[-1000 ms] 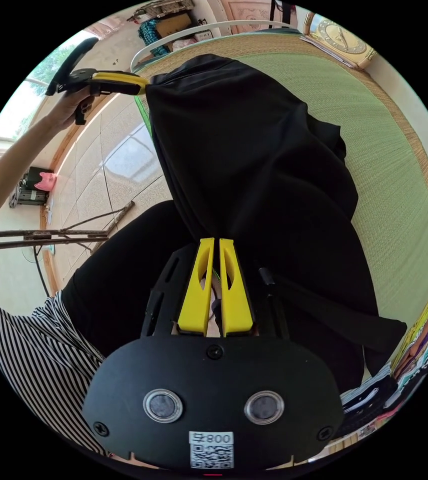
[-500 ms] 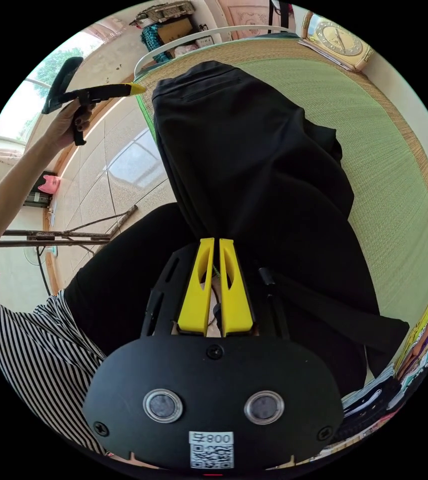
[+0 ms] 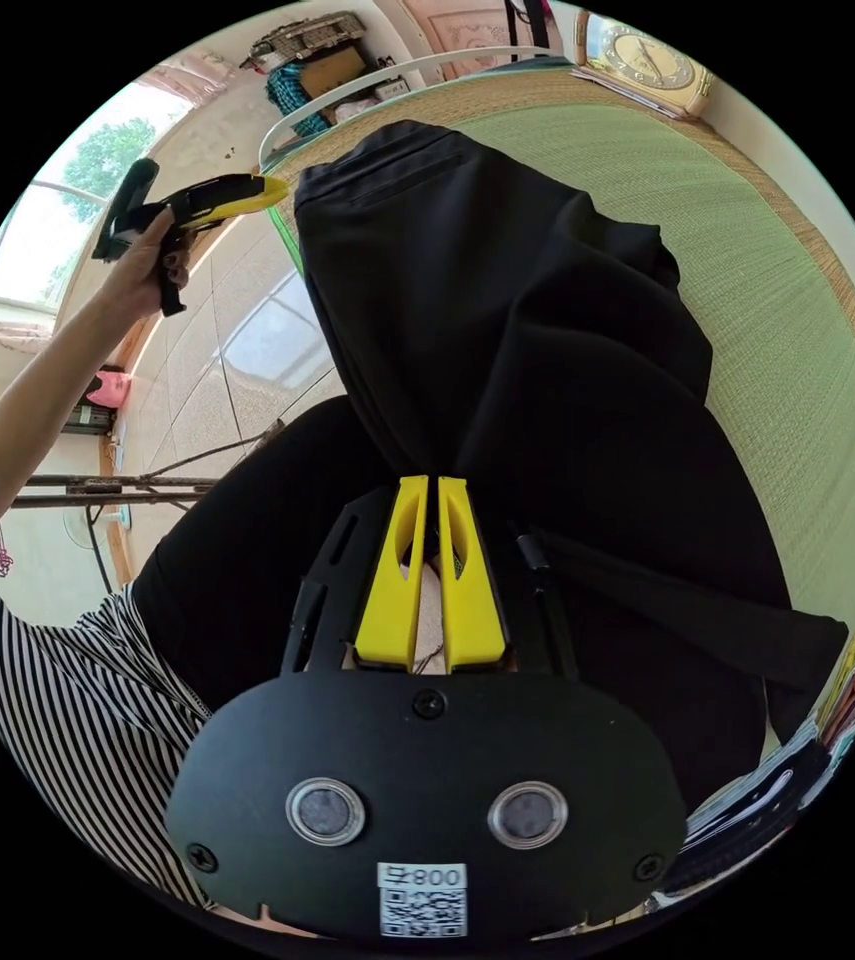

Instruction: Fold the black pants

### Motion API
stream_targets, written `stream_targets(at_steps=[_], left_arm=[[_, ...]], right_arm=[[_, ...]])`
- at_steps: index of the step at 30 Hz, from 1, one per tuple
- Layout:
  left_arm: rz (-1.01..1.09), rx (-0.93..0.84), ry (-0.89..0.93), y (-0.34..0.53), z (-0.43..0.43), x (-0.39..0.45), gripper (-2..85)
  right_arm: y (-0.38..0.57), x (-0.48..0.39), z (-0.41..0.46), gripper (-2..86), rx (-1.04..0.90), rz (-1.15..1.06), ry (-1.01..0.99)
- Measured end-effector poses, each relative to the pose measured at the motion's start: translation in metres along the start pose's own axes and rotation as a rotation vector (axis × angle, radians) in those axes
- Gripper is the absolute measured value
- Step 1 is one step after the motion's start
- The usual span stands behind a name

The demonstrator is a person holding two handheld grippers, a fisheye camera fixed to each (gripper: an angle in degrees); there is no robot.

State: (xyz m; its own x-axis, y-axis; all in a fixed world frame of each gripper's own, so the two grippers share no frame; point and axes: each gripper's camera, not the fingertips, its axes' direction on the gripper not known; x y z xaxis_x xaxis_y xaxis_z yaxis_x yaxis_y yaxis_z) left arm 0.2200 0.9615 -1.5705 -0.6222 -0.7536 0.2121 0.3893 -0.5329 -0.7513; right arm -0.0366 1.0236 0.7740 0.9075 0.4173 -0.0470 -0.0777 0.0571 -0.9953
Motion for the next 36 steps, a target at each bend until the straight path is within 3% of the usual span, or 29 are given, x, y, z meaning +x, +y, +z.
stream_targets(at_steps=[8,13,17,21,26,29,31,36], left_arm=[[-0.083,-0.013,0.105,0.014,0.021,-0.008,3.8],[0.005,0.038,0.060,0.027,0.012,0.027,3.5],[-0.035,-0.068,-0.030,0.034,0.040,0.031,3.7],[-0.085,0.000,0.026,0.045,0.040,0.050,3.4],[-0.005,0.052,0.084,0.058,0.042,0.113,1.9],[0.097,-0.046,0.126,0.060,0.074,0.165,0.9],[0.150,-0.178,0.048,0.061,0.109,0.199,0.5],[0.141,-0.219,-0.018,0.056,0.130,0.243,0.3]], right_arm=[[0.009,0.018,-0.008,1.8,0.006,0.020,-0.022],[0.021,0.027,-0.034,1.8,0.071,0.008,-0.037],[0.025,0.033,-0.030,1.9,0.032,-0.008,-0.021],[0.024,0.040,-0.017,2.1,-0.021,-0.005,0.013],[0.032,0.055,-0.026,2.4,-0.005,0.008,-0.024],[0.040,0.066,-0.034,2.6,0.016,0.049,-0.062],[0.045,0.071,-0.040,2.6,0.035,0.066,-0.073],[0.074,0.085,-0.075,1.2,0.133,0.097,-0.123]])
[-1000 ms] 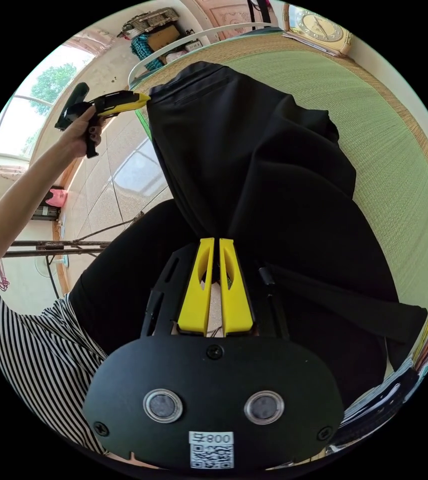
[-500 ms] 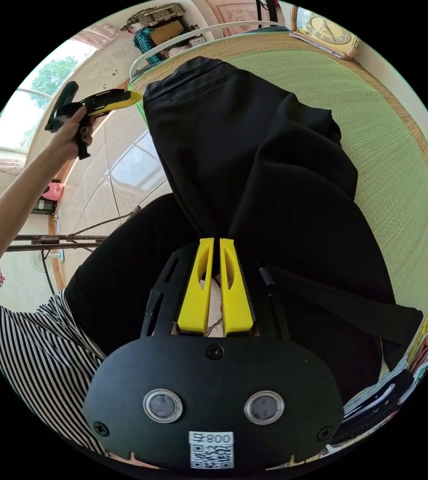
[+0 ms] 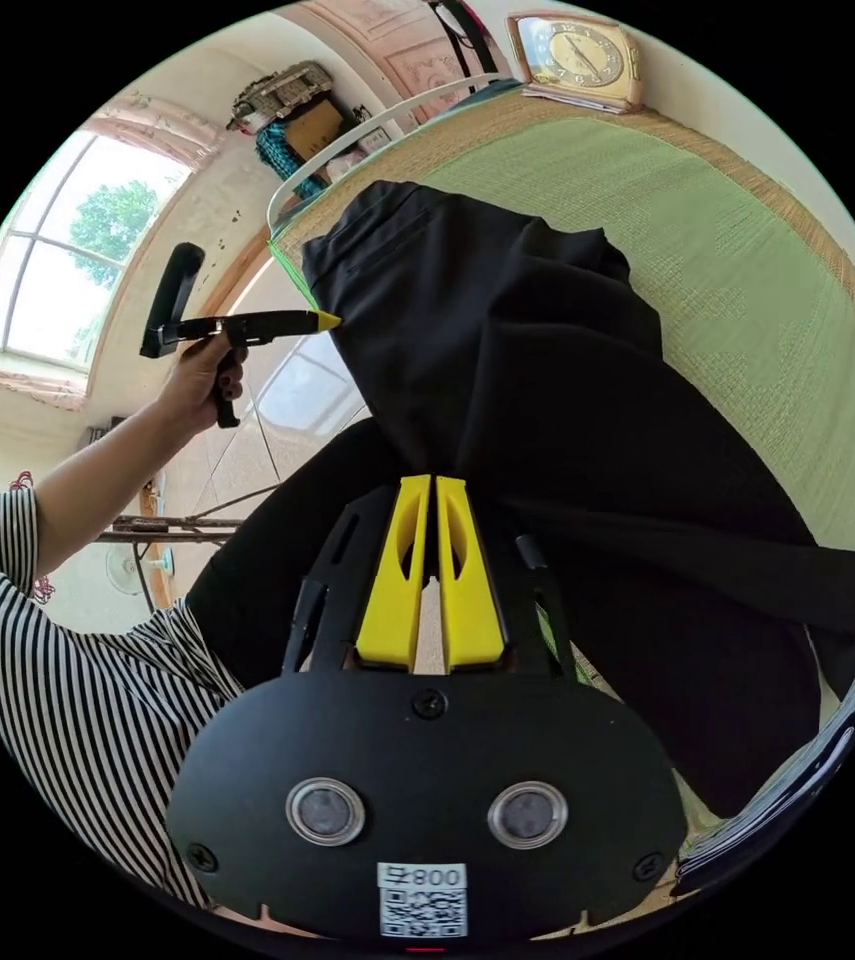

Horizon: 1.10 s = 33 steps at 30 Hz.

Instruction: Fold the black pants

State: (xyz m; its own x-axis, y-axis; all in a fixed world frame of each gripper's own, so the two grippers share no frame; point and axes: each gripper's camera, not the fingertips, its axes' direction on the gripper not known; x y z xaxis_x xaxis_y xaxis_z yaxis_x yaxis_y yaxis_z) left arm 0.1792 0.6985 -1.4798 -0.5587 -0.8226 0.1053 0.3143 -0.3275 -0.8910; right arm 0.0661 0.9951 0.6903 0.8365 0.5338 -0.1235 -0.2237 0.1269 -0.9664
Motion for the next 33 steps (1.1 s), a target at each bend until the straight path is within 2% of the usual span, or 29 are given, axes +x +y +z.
stream_targets(at_steps=[5,9,13,18,22,27,31,33], left_arm=[[0.054,-0.006,-0.026,-0.019,-0.002,0.059,0.7],[0.204,-0.015,0.092,-0.036,0.010,0.147,2.6],[0.399,-0.120,0.180,-0.064,0.049,0.258,5.4],[0.566,-0.255,0.147,-0.102,0.102,0.374,6.5],[0.633,-0.337,0.058,-0.134,0.134,0.450,6.7],[0.651,-0.416,0.029,-0.159,0.156,0.510,6.1],[0.656,-0.460,0.044,-0.170,0.163,0.555,3.9],[0.673,-0.469,0.056,-0.172,0.162,0.575,3.0]], right_arm=[[0.032,0.034,-0.037,0.6,0.074,0.100,0.045],[0.065,0.091,-0.068,1.2,0.158,0.311,0.043],[0.090,0.137,-0.096,3.4,0.224,0.469,0.037],[0.098,0.179,-0.133,6.1,0.282,0.587,0.059],[0.077,0.184,-0.150,6.5,0.257,0.514,0.143],[0.027,0.179,-0.151,6.8,0.099,0.287,0.337],[0.005,0.187,-0.127,6.8,-0.081,0.177,0.350],[0.004,0.193,-0.115,6.3,-0.167,0.143,0.292]])
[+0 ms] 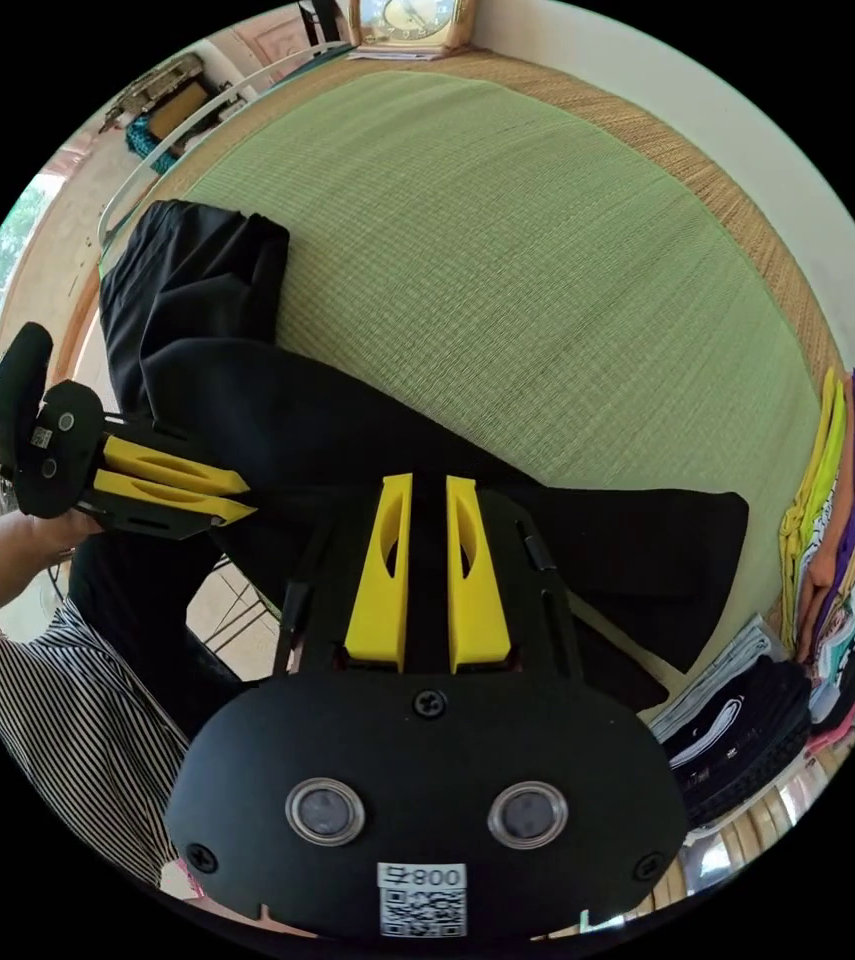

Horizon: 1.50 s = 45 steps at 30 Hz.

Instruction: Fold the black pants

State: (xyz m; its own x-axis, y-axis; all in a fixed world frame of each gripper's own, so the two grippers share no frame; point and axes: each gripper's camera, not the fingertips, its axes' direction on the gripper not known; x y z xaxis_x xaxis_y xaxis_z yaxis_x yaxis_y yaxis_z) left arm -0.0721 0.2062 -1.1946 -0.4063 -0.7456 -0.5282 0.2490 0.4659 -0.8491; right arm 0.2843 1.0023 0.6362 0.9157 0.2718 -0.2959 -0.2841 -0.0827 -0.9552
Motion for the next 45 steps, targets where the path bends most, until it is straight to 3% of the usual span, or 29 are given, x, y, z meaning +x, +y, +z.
stream_targets(at_steps=[10,18,24,34,40,45], left_arm=[[0.100,-0.035,0.014,-0.052,-0.024,0.085,2.3],[0.149,-0.084,-0.071,-0.088,-0.045,0.144,2.1],[0.174,-0.100,-0.122,-0.107,-0.064,0.186,2.0],[0.245,-0.113,-0.235,-0.123,-0.095,0.257,1.6],[0.256,-0.059,-0.279,-0.123,-0.125,0.294,1.4],[0.275,0.026,-0.296,-0.118,-0.157,0.323,1.3]], right_arm=[[0.091,0.020,0.002,1.6,0.007,0.051,-0.145],[0.158,0.054,-0.015,6.3,0.198,0.401,-0.212],[0.165,0.068,-0.028,7.9,0.291,0.522,-0.216],[0.157,0.080,0.001,4.9,0.099,0.509,-0.116],[0.210,0.095,-0.010,0.9,0.234,0.528,-0.226],[0.290,0.112,-0.029,0.3,0.462,0.563,-0.383]])
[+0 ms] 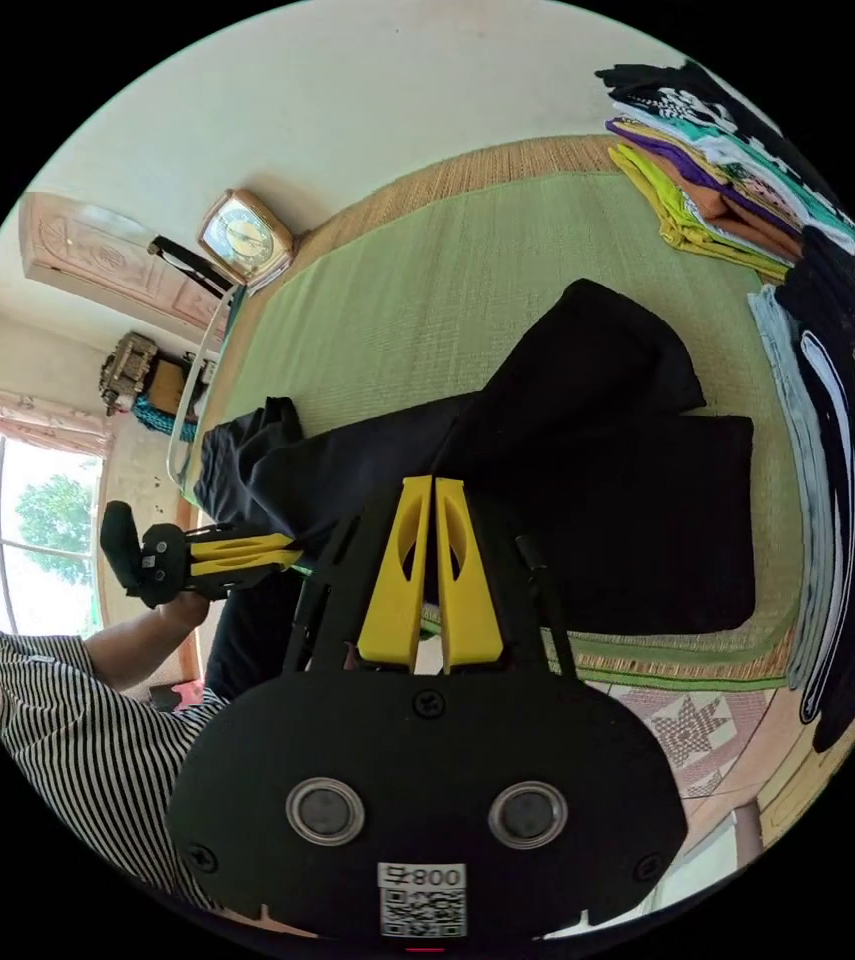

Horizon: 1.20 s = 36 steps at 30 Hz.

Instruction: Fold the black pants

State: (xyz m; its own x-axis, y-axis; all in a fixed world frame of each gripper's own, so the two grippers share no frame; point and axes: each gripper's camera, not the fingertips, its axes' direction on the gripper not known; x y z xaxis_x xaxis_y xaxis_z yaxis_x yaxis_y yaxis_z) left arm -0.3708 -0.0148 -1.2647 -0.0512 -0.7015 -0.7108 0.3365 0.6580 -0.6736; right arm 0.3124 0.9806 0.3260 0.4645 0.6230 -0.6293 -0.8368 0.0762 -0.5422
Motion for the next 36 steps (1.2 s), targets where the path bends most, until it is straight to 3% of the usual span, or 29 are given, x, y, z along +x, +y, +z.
stream_targets(at_steps=[19,28,32,36], left_arm=[[0.027,-0.210,0.022,-0.033,-0.023,0.046,1.4],[0.027,-0.247,-0.044,-0.043,-0.041,0.064,1.5],[0.042,-0.249,-0.080,-0.044,-0.046,0.071,1.5],[0.058,-0.257,-0.114,-0.046,-0.051,0.076,1.6]], right_arm=[[0.092,0.109,0.011,0.2,-0.036,0.182,-0.174],[0.109,0.121,-0.015,2.2,0.008,0.151,-0.124],[0.093,0.096,-0.026,8.8,0.050,0.090,0.009],[0.072,0.086,-0.016,9.1,0.035,0.087,0.114]])
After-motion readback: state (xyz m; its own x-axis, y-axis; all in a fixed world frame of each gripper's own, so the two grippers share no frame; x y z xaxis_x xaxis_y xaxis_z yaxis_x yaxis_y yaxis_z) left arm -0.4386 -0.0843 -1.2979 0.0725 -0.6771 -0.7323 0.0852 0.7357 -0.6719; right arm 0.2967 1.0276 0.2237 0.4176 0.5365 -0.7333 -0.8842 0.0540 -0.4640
